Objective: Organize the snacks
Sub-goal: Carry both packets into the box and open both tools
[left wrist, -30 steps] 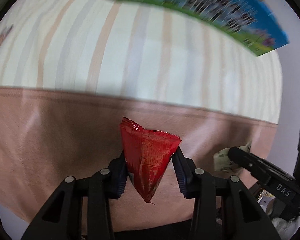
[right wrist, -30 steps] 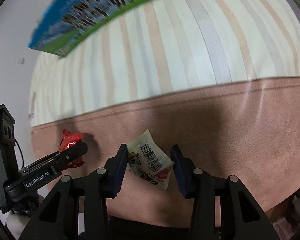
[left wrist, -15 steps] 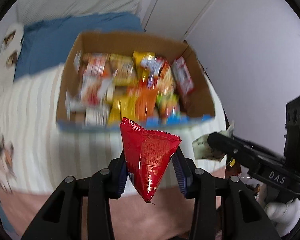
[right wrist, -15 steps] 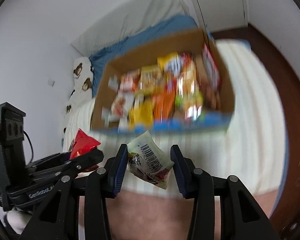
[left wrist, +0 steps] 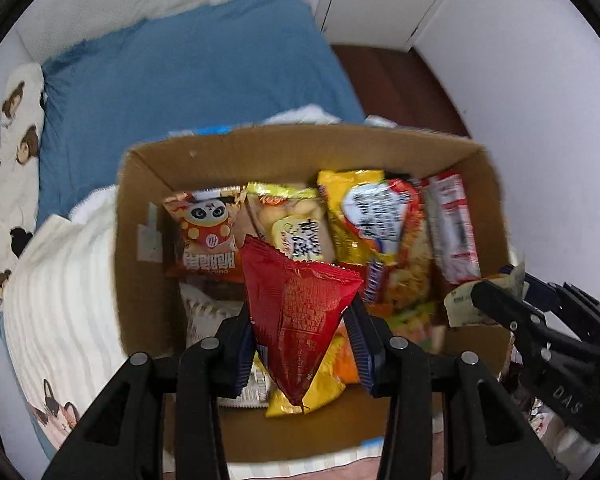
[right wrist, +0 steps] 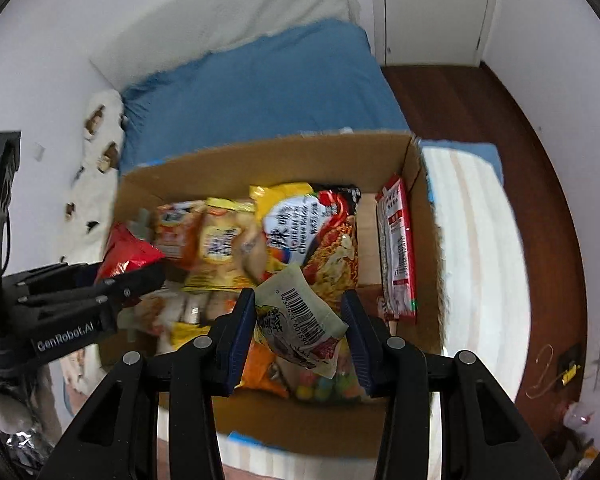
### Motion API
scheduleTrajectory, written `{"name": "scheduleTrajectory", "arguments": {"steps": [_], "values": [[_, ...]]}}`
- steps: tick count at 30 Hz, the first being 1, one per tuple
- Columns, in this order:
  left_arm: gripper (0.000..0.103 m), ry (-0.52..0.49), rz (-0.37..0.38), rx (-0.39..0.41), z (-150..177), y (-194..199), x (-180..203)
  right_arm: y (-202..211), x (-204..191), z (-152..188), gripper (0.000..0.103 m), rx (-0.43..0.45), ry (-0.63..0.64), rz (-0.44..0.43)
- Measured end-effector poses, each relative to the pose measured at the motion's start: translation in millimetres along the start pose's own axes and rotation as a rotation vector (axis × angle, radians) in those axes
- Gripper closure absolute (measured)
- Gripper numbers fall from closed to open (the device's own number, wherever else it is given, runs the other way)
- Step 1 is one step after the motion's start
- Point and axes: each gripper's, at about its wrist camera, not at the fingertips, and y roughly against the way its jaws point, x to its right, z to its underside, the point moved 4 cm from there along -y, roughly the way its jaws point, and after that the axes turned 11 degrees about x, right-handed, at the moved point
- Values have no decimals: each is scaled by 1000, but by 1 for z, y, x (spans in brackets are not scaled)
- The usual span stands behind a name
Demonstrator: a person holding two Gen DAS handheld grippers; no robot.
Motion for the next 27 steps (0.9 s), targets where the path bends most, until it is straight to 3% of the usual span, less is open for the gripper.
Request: {"name": "scheduleTrajectory", "arguments": {"steps": [4, 8, 13, 14, 16, 19, 27], "values": [[64, 0, -20, -91, 2, -37, -7, -39, 8, 5, 57, -82, -11, 16], [63, 18, -4, -132, 8, -57, -12, -64, 13, 15, 57, -141, -7, 19], [62, 42, 24, -156, 17, -64, -15, -76, 18, 21, 37, -188, -38, 11], [59, 37, 17, -146, 17, -63, -15, -76, 18, 20, 35, -185, -32, 18], [35, 39, 1, -124, 19, -58, -17, -73, 19, 20, 24, -169, -23, 38], [15, 49, -14, -96, 23, -52, -23, -65, 21, 19, 8, -155, -22, 57], [7, 62, -52, -24, 41, -16, -25, -38, 23, 28, 5, -122, 8, 118]]}}
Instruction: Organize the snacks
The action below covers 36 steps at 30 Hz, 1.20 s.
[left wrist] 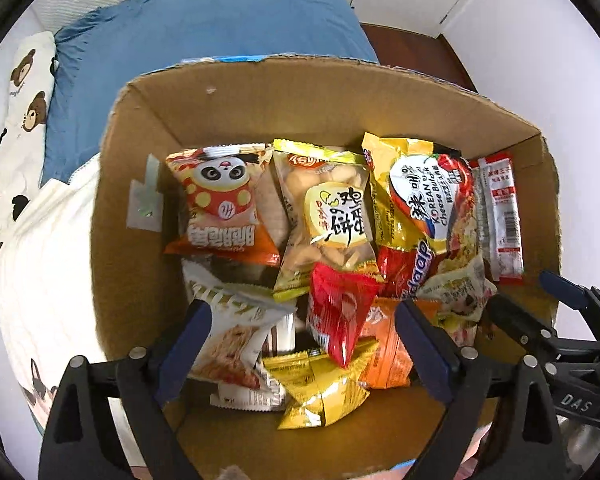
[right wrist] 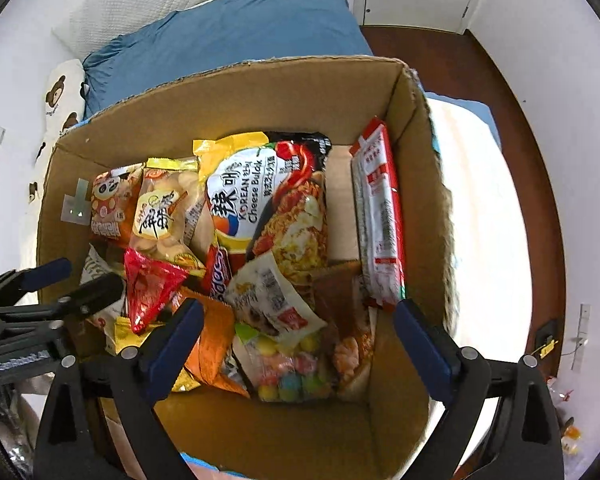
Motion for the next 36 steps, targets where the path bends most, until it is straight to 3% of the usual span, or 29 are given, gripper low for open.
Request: {"name": "scheduleTrajectory", "arguments": {"steps": [8, 15, 27, 36], "values": [[7, -12, 2, 90, 29, 43, 3, 41, -2, 24, 3, 85, 16, 10], [7, -49, -72, 261, 56, 77, 14, 88, -9, 56, 3, 230, 33, 21], [7, -21, -119, 537, 142, 184, 11, 199, -29, 141, 3, 479, 53, -20], [7, -22, -141, 641, 202, 238, 12, 282, -34, 203, 1, 622, 71, -28]]}}
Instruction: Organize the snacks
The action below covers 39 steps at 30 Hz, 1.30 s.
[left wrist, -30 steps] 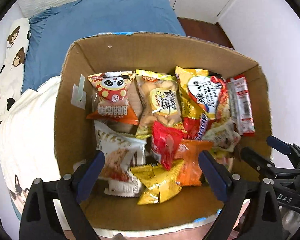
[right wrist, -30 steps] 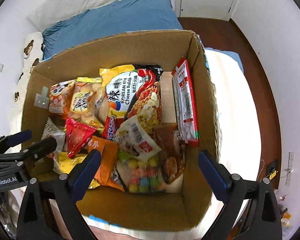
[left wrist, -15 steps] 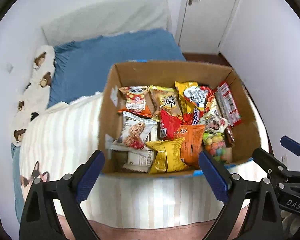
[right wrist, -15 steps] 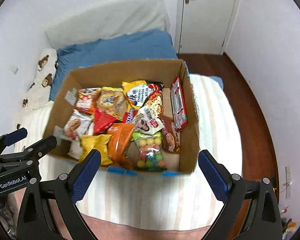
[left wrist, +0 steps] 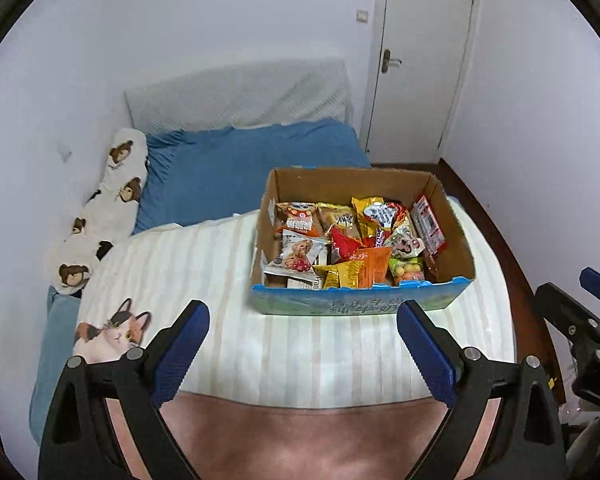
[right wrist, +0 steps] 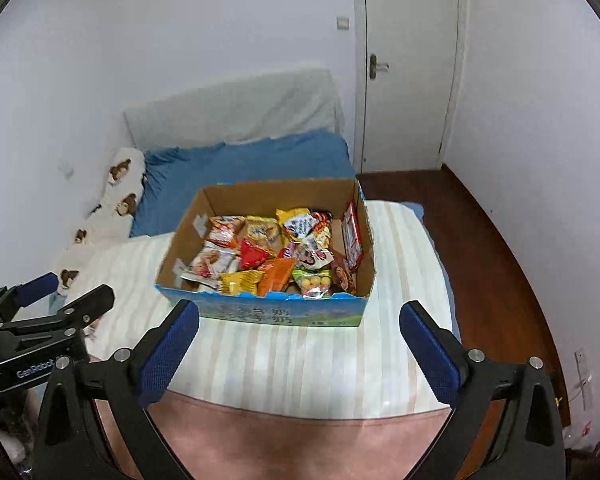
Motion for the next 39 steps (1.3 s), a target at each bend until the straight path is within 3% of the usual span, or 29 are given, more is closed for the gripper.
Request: {"name": "scheduleTrajectory", "arguments": {"steps": [9, 17, 27, 39], "values": [[7, 10, -3, 47, 11, 59, 0, 83, -12, 8, 1, 100, 11, -21], [7, -15, -6, 88, 14, 90, 6, 112, -9, 10, 1, 129, 14, -15], [7, -21, -21, 109, 11, 86, 12, 101, -2, 8, 0, 122, 1, 5], [7, -16, -52, 42, -6, 15, 14, 33, 18, -9, 0, 95, -16, 63]]}}
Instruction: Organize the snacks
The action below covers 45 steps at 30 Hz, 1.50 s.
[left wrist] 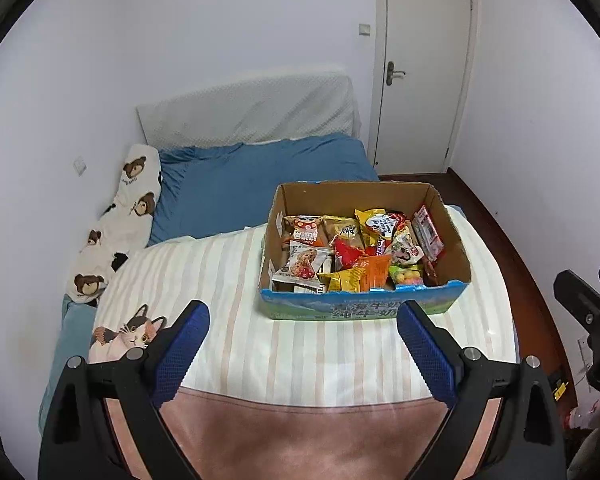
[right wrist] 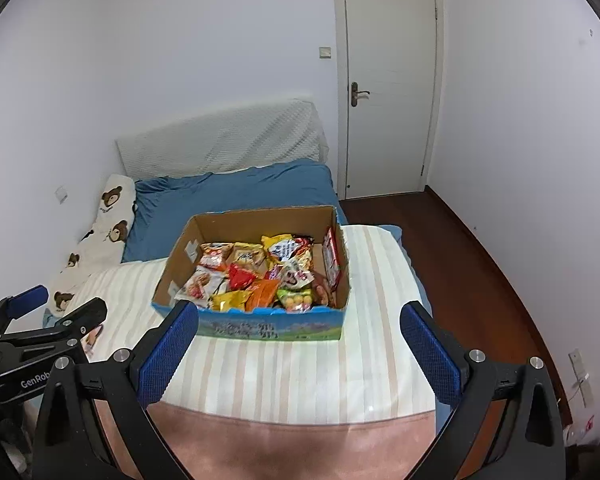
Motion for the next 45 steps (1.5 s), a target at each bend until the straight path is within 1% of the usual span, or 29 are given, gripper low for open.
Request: {"name": "scheduleTrajectory", "arguments": {"steps": [5, 11, 18, 25, 31, 32, 33, 34, 39, 45], "values": [[7, 3, -21, -5, -13, -26, 1, -35, 7, -3, 0, -25, -20, 23], [7, 19, -18, -67, -16, -60, 2, -74, 9, 1, 0, -80, -31, 36], [7, 9, -9, -115, -11, -81, 6, -101, 10, 11, 0, -130, -27, 47], [7, -5, 4, -133, -7, -86, 13, -102, 11, 13, 0, -137, -24, 58], [7, -2, 13, -131, -7, -87, 13, -100, 12, 12, 0, -139, -25, 59], [6, -1, 18, -134, -7, -87, 14, -99, 12, 12, 0, -139, -28, 59], [1, -3, 21, -135, -7, -88, 15, -100, 11, 12, 0, -138, -27, 58], [0, -4, 23, -132, -7, -88, 15, -99, 12, 12, 0, -138, -28, 60], [0, -6, 17, -118, -8, -85, 15, -96, 13, 11, 0, -134, -26, 58], [0, 1, 20, -122, -8, -86, 13, -92, 13, 8, 0, -129, -26, 58]]}}
